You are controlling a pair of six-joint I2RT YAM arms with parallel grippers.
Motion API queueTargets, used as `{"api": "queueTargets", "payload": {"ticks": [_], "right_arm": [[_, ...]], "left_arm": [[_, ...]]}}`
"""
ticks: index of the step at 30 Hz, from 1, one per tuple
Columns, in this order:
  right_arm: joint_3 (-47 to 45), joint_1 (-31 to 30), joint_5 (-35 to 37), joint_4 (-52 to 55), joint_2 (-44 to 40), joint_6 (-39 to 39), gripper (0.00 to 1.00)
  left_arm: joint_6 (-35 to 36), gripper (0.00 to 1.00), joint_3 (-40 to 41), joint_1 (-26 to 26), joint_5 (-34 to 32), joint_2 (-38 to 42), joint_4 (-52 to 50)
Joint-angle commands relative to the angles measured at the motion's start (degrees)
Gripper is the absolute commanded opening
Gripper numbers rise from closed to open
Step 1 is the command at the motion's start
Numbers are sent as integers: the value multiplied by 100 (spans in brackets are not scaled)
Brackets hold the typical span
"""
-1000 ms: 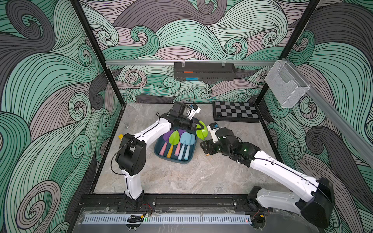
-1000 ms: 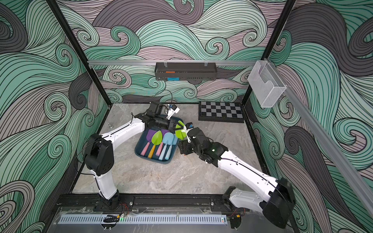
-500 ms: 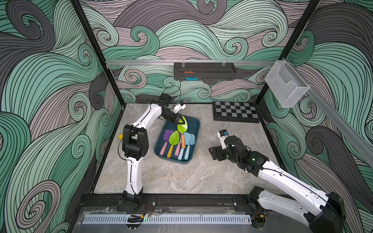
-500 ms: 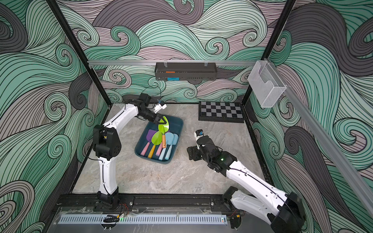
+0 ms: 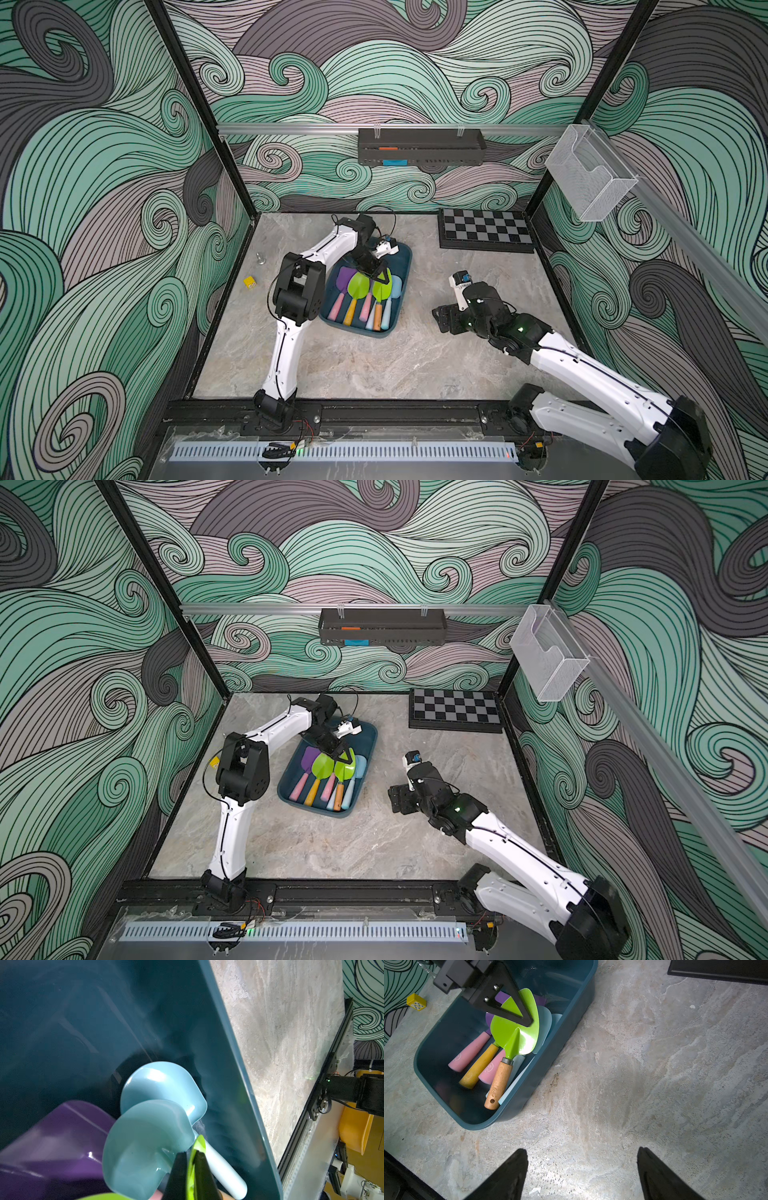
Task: Put the shovel into the storage box
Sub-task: Place the shovel in the storage box, then reset both arms
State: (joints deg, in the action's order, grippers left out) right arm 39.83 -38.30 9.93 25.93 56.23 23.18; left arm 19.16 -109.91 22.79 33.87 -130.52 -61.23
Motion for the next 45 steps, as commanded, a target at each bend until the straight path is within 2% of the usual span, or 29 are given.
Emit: {"api": "queueTargets", "payload": {"ticks": [1, 7, 13, 18, 22, 25, 30, 34, 36, 38, 41, 43, 45], "right_arm": [[-63, 49, -56, -5, -61, 12, 86], [-116, 86, -79, -36, -26, 29, 88], [-26, 181, -268, -52, 36, -134, 98], [251, 357, -390, -53, 132, -337, 99], [524, 669, -377, -56, 226, -553, 99], [728, 1122, -475, -53, 400, -697, 99], [901, 2212, -728, -65, 899, -842, 99], [917, 2980, -766, -124, 1403, -1023, 99], [855, 3333, -754, -295, 1601, -1002, 99], [624, 3533, -728, -823, 1661, -1021, 99], [265, 3646, -450, -1553, 1639, -1124, 99], [5, 3709, -361, -2091, 1637, -1213, 99], [-280, 3756, -340, -2676, 1636, -1266, 99]], "left_arm": [[-105, 11, 9, -2, -151, -212, -36], [-168, 24, -54, -2, -258, -125, -58], [-208, 36, -584, 6, -352, 147, -396], [-396, 44, -1170, -48, -539, 682, -608], [-880, 46, -894, -203, -1032, 1415, -211], [-1416, 49, 304, -497, -1358, 2325, 795], [-2267, 56, 3180, -1259, -2042, 4133, 3086], [-2792, 62, 4834, -2025, -2573, 5301, 4130], [-2878, 63, 5618, -2394, -3044, 5715, 4680], [-2988, 63, 6370, -2782, -3360, 5985, 5259], [-3300, 64, 7423, -3393, -2898, 6098, 6513], [-3318, 64, 7770, -3561, -3004, 5886, 7051], [-3400, 62, 7770, -3619, -3216, 5592, 7324]]}}
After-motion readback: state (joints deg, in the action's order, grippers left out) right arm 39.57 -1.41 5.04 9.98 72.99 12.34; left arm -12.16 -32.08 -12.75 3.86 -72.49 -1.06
